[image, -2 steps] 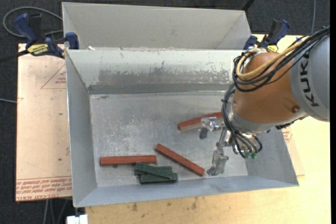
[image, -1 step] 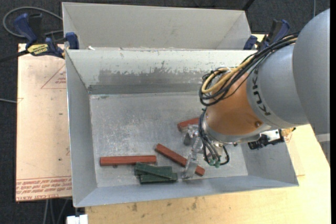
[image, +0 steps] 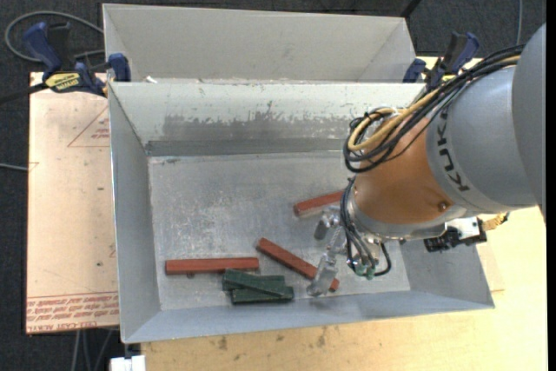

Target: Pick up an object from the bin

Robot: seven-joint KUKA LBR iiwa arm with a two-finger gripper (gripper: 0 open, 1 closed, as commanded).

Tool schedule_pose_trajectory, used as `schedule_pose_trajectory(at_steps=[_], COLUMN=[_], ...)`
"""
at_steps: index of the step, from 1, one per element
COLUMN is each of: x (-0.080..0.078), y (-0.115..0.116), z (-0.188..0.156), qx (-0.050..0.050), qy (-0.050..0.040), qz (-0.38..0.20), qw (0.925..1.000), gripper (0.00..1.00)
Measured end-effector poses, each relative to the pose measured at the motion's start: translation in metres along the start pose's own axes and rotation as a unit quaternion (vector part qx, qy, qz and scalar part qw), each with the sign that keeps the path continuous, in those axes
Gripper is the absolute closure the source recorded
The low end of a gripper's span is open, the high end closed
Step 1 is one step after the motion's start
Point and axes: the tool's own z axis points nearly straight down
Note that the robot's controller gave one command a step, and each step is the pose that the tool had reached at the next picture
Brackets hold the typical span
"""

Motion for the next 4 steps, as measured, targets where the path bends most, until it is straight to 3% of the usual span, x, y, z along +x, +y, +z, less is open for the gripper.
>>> schedule_pose_trajectory(at_steps=[1, 2, 3, 4], x=[0.000, 0.003, 0.002, 0.002], y=[-0.001, -0.002, -0.001, -0.001], z=[0.001, 0.031, 0.031, 0.031], qx=[0.000, 0.000, 0.000, 0.000], qy=[0.0004, -0.0010, -0.0012, -0.0003], qz=[0.032, 0.057, 0.056, 0.056], qw=[0.9995, 0.9984, 0.9984, 0.9984], gripper=[0.00, 0.00, 0.00, 1.00])
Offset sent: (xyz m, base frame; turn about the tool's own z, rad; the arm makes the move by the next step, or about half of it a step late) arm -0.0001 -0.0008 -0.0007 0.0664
